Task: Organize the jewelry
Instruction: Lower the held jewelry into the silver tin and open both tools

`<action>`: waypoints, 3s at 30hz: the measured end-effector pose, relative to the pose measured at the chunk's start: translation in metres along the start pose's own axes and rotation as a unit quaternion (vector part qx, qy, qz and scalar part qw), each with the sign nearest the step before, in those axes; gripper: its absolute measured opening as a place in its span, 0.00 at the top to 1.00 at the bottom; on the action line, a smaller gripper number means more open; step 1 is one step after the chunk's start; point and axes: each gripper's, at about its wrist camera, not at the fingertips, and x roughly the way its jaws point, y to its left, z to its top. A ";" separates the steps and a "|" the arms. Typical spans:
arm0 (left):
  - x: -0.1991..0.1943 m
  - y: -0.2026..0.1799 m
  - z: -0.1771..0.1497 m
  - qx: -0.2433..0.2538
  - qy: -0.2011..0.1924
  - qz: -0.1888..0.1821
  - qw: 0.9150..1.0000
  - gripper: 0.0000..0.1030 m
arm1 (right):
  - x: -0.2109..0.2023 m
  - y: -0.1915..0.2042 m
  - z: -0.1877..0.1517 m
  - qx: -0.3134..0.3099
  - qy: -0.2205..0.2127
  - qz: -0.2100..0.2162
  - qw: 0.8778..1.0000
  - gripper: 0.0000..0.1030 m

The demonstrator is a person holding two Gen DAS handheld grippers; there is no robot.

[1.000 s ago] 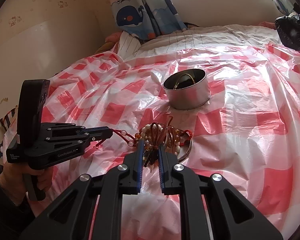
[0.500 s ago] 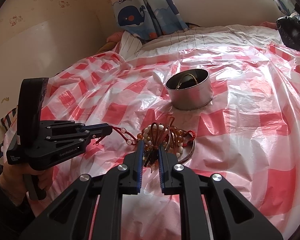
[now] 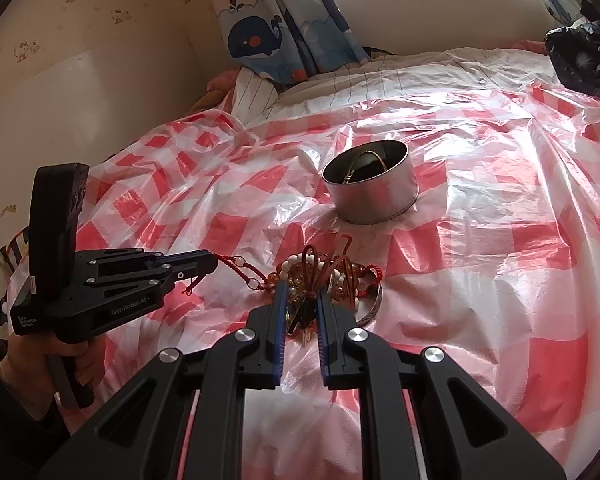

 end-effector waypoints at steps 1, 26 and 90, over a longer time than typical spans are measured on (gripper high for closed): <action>-0.001 0.000 0.001 -0.001 -0.002 0.001 1.000 0.97 | 0.000 0.000 0.000 0.001 -0.001 0.000 1.000 0.86; 0.094 -0.036 0.138 -0.001 -0.027 -0.048 0.998 0.93 | 0.028 -0.031 0.097 -0.007 -0.033 -0.004 0.999 0.86; 0.019 -0.011 -0.043 -0.083 -0.015 0.121 0.989 0.19 | 0.029 0.013 -0.040 -0.039 0.032 -0.150 0.987 0.17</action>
